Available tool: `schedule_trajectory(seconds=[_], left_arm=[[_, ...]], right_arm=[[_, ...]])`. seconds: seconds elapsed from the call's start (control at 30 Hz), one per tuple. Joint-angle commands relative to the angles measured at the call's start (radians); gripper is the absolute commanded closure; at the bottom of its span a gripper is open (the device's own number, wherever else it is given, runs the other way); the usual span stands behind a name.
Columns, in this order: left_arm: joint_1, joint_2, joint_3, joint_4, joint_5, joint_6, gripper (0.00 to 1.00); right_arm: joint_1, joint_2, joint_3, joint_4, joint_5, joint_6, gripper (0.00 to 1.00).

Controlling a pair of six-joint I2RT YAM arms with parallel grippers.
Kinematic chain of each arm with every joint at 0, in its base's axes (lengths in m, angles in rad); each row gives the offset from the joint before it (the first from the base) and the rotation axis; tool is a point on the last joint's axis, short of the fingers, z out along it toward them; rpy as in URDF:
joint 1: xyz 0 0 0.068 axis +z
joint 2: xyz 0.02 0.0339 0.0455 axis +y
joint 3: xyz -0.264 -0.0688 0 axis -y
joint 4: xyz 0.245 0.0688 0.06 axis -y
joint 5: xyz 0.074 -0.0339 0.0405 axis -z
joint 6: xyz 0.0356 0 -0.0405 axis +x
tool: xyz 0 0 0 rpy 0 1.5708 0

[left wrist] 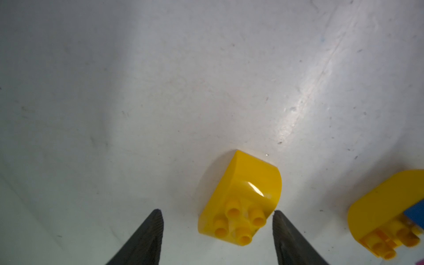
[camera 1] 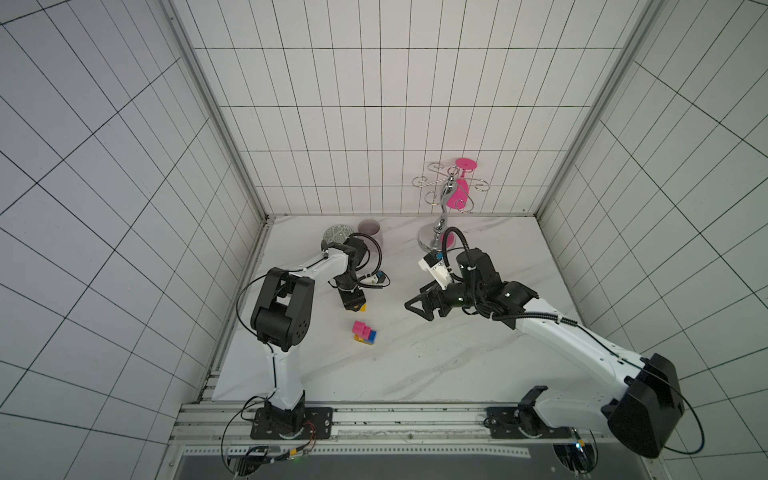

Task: Assemble the letter s with lego
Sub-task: Pick up the lego brick from the center of the board.

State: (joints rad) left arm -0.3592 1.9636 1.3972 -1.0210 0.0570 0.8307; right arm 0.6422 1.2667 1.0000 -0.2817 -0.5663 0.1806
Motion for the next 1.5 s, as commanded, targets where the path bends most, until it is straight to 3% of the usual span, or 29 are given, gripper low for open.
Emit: schedule_trajectory(seconds=[0.0,0.07,0.17,0.23,0.3,0.47,0.5,0.57,0.77,1.3,1.47], left_arm=[[-0.002,0.020,-0.006,0.046,0.006,0.022,0.37],[-0.002,0.028,-0.006,0.047,0.026,0.026,0.38],[-0.001,0.042,-0.009,0.052,0.048,0.028,0.47],[-0.001,0.047,-0.005,0.054,0.048,0.021,0.59],[-0.001,0.049,-0.003,0.056,0.043,0.014,0.62],[0.000,0.026,-0.026,0.073,0.036,-0.017,0.62],[0.002,0.020,-0.034,0.078,0.041,-0.018,0.60],[0.004,0.007,-0.052,0.096,0.028,-0.028,0.46],[0.029,-0.032,-0.077,0.097,0.034,-0.040,0.44],[0.034,-0.002,-0.047,0.103,0.065,-0.048,0.49],[0.034,0.004,-0.049,0.098,0.075,-0.051,0.64]], right_arm=[[-0.016,-0.008,-0.027,0.034,-0.004,0.022,0.09],[-0.021,-0.010,-0.029,0.036,-0.003,0.023,0.09],[-0.030,-0.016,-0.033,0.036,0.000,0.028,0.10],[-0.033,-0.022,-0.037,0.039,0.000,0.031,0.10],[-0.036,-0.027,-0.046,0.045,0.000,0.034,0.11],[-0.040,-0.031,-0.068,0.062,-0.001,0.046,0.11],[-0.040,-0.032,-0.070,0.062,-0.003,0.046,0.11],[-0.041,-0.033,-0.072,0.064,0.000,0.045,0.11],[-0.041,-0.030,-0.073,0.068,0.000,0.049,0.11],[-0.043,-0.025,-0.079,0.084,0.002,0.066,0.11],[-0.043,-0.032,-0.090,0.085,0.009,0.066,0.12]])
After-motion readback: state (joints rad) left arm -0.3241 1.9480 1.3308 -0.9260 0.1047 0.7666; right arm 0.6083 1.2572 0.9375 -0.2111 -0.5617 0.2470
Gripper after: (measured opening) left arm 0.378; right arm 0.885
